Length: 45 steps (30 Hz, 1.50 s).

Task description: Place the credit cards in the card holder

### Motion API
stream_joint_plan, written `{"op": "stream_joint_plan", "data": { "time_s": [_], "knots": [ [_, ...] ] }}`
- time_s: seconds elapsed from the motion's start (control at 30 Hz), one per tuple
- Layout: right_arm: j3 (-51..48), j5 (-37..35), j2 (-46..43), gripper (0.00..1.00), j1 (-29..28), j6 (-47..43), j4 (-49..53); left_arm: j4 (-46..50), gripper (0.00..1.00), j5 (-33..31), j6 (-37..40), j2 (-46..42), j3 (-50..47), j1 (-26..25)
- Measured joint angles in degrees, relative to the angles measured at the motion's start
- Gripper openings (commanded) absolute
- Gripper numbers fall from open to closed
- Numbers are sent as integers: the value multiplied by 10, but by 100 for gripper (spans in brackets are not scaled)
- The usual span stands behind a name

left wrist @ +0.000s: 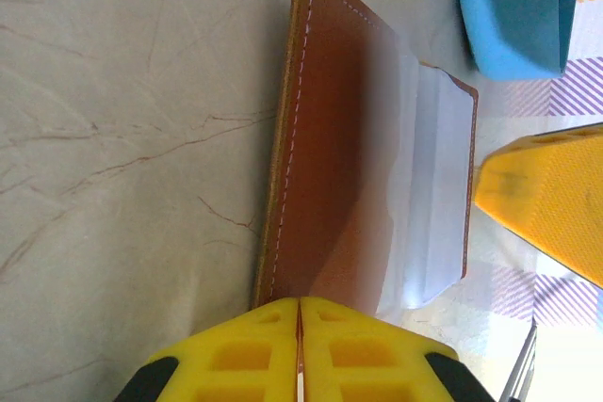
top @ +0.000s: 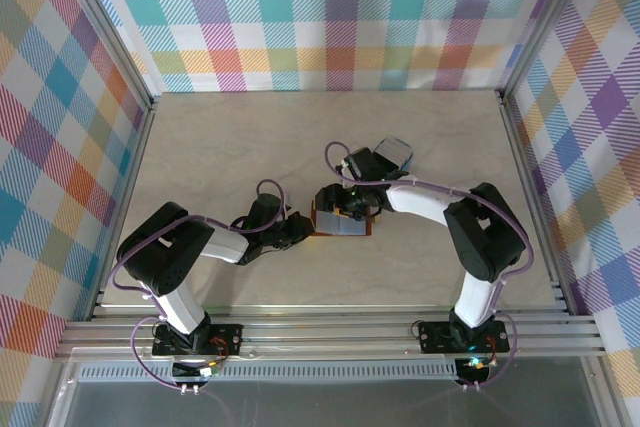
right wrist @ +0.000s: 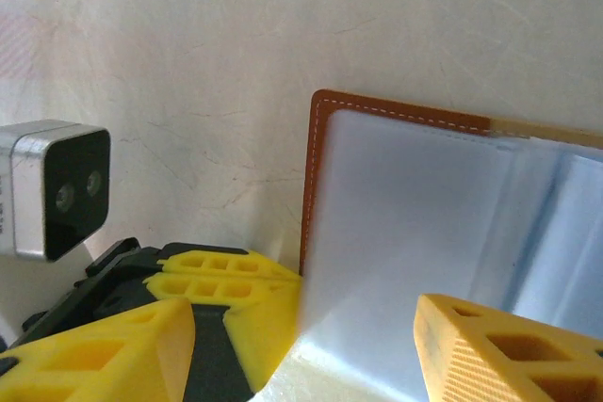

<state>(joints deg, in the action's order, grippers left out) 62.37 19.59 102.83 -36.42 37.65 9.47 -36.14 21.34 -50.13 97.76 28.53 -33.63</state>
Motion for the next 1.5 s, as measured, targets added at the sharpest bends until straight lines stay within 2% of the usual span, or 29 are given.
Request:
{"op": "stream_joint_plan", "data": {
  "time_s": [0.23,0.47,0.7,0.8,1.0,1.07,1.1,1.33,1.5],
  "knots": [
    [5,0,16,63,0,6,-4,24,10,-10,6,-11,3,-1],
    [8,-19,3,62,0,1,-1,98,10,-35,31,-46,8,-4],
    [-54,-50,-131,64,13,-58,-23,170,14,-50,50,-102,7,-2],
    [-84,-52,-188,65,41,-96,-31,189,16,-50,64,-125,7,0],
    [-137,-57,-255,69,100,-187,-41,217,22,-42,94,-132,39,4],
    [-143,-60,-269,77,110,-215,-31,224,26,-34,106,-132,55,4],
    [-143,-66,-273,78,115,-225,-26,226,28,-30,113,-132,62,4],
    [-120,-73,-277,81,170,-290,28,262,49,5,172,-130,117,11],
    [-58,-57,-258,79,213,-341,90,313,53,51,213,-109,181,24]
  ]
}}
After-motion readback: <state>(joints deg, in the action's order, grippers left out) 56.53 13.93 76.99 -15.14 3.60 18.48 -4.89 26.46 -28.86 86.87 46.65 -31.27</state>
